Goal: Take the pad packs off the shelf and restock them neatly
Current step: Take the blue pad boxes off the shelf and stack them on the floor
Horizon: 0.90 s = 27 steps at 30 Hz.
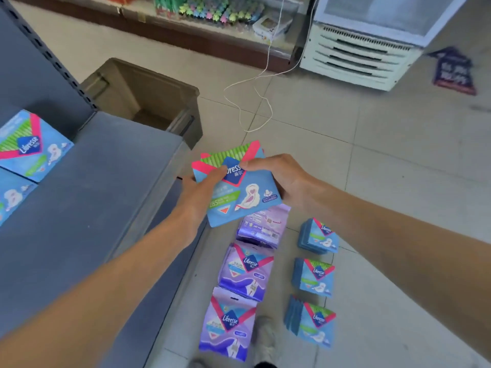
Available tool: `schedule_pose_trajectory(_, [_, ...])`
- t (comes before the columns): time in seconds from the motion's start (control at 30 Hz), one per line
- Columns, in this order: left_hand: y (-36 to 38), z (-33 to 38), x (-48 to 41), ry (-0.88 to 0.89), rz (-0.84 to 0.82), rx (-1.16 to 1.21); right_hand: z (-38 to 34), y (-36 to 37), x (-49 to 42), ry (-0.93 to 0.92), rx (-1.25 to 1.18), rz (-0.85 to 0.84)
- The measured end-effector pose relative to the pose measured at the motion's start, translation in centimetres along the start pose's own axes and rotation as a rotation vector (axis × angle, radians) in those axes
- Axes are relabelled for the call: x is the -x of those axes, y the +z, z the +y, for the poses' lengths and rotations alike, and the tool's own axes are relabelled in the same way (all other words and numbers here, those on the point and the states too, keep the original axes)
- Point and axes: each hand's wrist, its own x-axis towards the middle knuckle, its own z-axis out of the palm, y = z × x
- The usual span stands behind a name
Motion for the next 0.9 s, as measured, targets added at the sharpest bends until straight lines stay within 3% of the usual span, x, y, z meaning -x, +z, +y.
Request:
schedule_pose_trajectory(0.2, [5.5,-3.0,4.3,-0.094,-0.336,-0.172,5.5,-7.0,6.6,-0.012,-0.224,0.214])
schedule_pose_trajectory(0.53, [10.0,-9.6,11.9,-0.123,-0.429,-0.245,14.6,-11.1,16.4,-0.015,-0.304,0.328])
schedule_pose_trajectory(0.9, [13.0,-25.1,19.3,-0.321,-0.408,-0.311,32.0,-14.5,23.8,0.164,-0.248,0.360])
